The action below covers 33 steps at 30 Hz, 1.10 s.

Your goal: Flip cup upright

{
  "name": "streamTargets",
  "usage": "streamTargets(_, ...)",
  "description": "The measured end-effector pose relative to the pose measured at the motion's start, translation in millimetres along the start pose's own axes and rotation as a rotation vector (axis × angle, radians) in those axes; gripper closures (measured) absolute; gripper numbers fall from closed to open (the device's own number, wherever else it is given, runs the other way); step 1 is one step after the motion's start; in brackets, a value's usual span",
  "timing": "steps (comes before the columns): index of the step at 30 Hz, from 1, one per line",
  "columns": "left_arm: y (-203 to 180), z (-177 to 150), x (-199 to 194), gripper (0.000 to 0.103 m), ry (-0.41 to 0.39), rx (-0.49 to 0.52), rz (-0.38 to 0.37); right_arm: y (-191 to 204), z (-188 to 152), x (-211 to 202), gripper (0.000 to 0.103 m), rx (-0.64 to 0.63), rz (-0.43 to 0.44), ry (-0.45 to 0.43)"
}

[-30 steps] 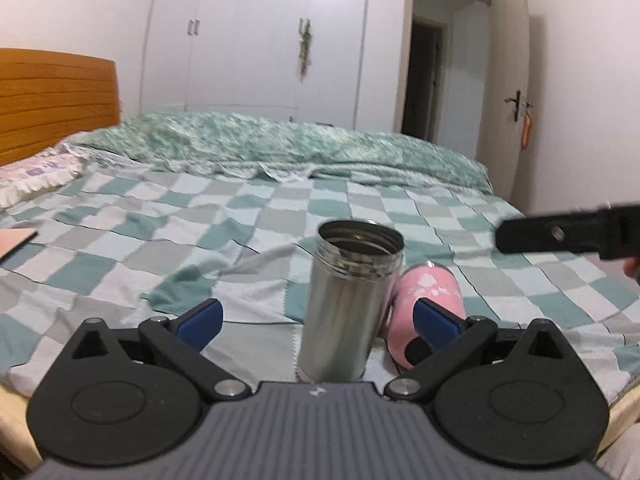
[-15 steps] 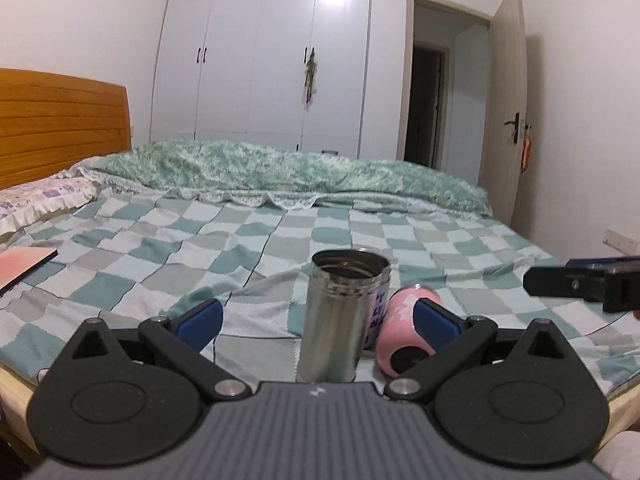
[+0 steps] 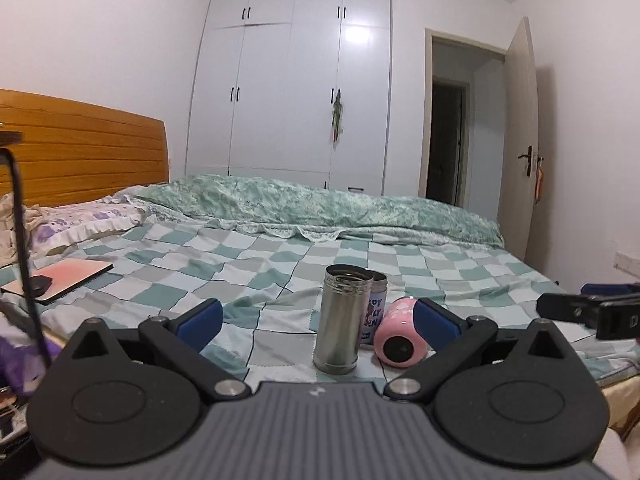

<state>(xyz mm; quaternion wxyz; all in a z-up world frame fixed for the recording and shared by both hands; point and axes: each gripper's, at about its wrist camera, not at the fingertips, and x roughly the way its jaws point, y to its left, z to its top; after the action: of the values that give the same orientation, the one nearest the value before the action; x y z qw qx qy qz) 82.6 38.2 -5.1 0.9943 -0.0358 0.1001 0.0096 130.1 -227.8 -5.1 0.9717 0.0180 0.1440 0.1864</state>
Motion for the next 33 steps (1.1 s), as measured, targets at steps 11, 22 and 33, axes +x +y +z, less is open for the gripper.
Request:
streamTargets(11, -7, -29, -72, 0.0, -0.08, 0.03, 0.06, 30, -37, -54, 0.0, -0.006, 0.003, -0.019)
streamTargets(22, -5, -33, -104, 0.0, -0.129, 0.029, 0.098, 51, -50, -91, 0.0, -0.048, 0.038, -0.087)
streamTargets(33, -2, -32, -106, 0.0, -0.11, -0.009, 0.105, 60, -55, -95, 0.0, -0.061, 0.036, -0.079)
